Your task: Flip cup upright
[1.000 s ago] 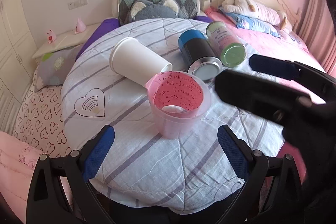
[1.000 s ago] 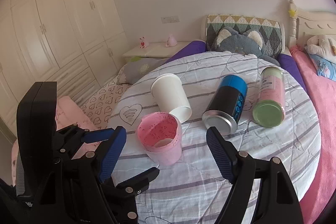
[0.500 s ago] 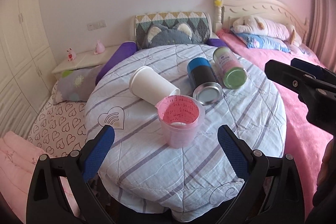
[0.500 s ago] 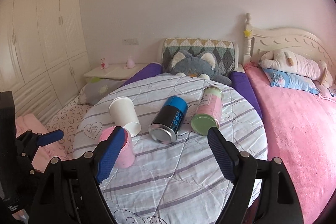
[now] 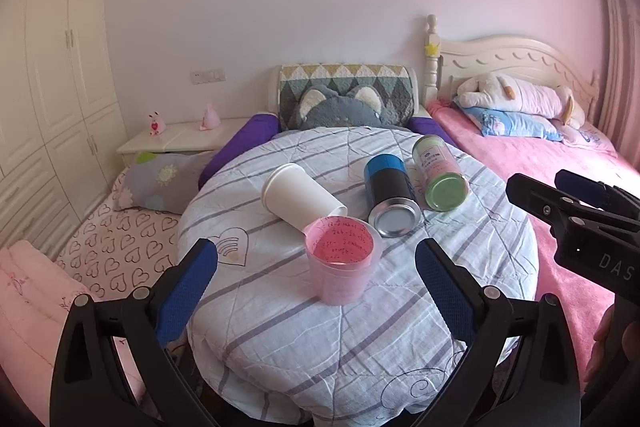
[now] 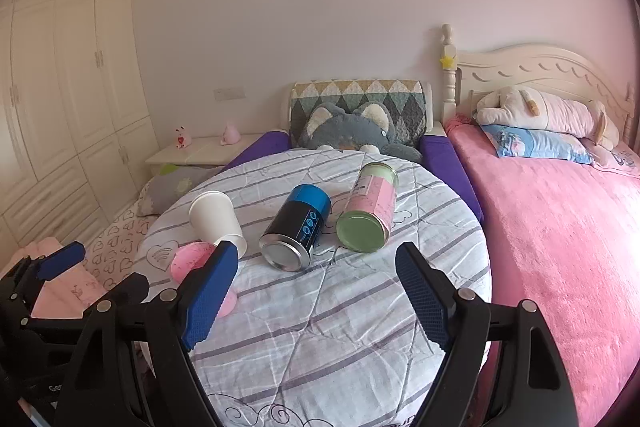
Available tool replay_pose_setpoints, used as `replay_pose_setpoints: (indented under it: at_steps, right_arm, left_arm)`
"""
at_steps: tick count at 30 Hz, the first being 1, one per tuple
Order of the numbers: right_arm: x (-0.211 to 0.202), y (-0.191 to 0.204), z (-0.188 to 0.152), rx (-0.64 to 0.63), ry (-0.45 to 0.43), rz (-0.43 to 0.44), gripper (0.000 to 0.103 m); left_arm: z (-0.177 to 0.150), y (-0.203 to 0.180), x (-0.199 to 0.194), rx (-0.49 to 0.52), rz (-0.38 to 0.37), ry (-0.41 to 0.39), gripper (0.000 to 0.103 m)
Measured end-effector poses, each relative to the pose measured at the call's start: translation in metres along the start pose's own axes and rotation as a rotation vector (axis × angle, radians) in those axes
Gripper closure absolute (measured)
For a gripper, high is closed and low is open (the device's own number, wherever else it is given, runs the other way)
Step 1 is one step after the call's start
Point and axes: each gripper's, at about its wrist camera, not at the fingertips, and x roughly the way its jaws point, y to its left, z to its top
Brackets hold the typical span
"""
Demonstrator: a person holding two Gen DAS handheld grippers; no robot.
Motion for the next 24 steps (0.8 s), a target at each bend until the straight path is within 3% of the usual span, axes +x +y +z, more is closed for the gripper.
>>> replay_pose_setpoints:
  at_steps: [24]
  right_arm:
    - [0.0035,-0.0027,-0.0014,0.009,0.023,0.035,0.021]
  left_arm:
    - [-0.0014,-0.0081,0.001,0.029,0.009,-0.007,0.001]
